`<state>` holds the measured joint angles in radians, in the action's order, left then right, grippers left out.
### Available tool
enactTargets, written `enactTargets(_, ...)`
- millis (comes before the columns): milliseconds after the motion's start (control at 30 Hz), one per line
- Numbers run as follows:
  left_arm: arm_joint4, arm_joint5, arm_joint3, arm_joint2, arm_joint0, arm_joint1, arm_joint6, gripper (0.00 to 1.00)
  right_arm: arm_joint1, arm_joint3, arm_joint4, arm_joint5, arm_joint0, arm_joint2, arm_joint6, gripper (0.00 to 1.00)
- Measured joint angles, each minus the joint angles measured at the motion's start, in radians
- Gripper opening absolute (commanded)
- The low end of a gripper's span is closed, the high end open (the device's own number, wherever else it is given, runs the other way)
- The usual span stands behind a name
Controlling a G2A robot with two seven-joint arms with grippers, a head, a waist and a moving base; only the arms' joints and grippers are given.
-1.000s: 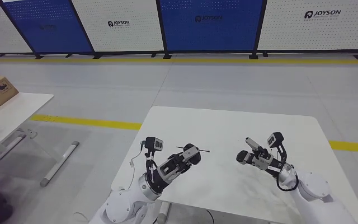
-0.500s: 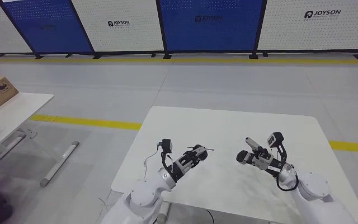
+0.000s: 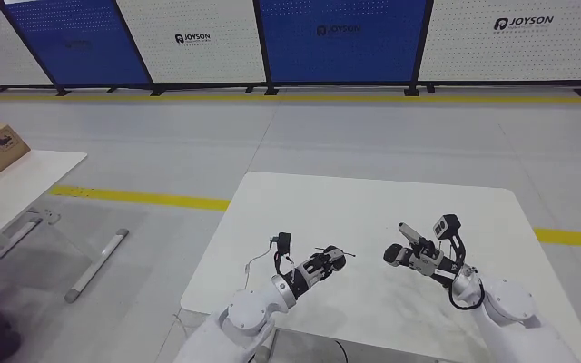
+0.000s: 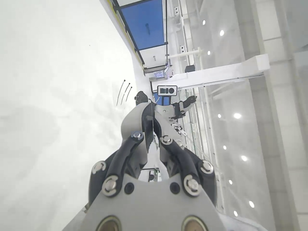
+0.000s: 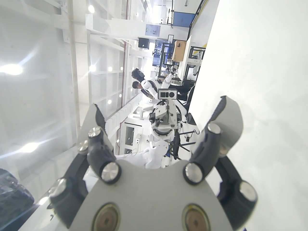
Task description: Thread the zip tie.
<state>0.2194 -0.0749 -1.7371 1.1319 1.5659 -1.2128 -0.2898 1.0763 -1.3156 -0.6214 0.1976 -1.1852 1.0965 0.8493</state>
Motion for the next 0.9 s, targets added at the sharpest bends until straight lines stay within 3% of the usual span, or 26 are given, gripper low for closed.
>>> enactTargets(100, 0.0, 0.0, 0.0, 0.0, 0.0, 0.0, 0.0, 0.0, -0.002, -0.018, 0.037, 0.005, 0.001, -0.002, -0.001, 1.0)
enactTargets(200, 0.0, 0.0, 0.0, 0.0, 0.0, 0.0, 0.0, 0.0, -0.013, -0.05, 0.167, -0.007, 0.011, 0.013, 0.01, 1.0)
enactTargets(400, 0.0, 0.0, 0.0, 0.0, 0.0, 0.0, 0.0, 0.0, -0.049, -0.12, 0.353, -0.08, 0.011, 0.12, 0.035, 1.0)
enactTargets(567, 0.0, 0.0, 0.0, 0.0, 0.0, 0.0, 0.0, 0.0, -0.082, -0.192, 0.538, -0.142, 0.002, 0.205, 0.118, 1.0)
enactTargets(667, 0.0, 0.0, 0.0, 0.0, 0.0, 0.0, 0.0, 0.0, -0.089, -0.224, 0.557, -0.13, -0.012, 0.238, 0.105, 1.0)
enactTargets(900, 0.0, 0.0, 0.0, 0.0, 0.0, 0.0, 0.0, 0.0, -0.089, -0.226, 0.551, -0.125, -0.015, 0.241, 0.1, 1.0)
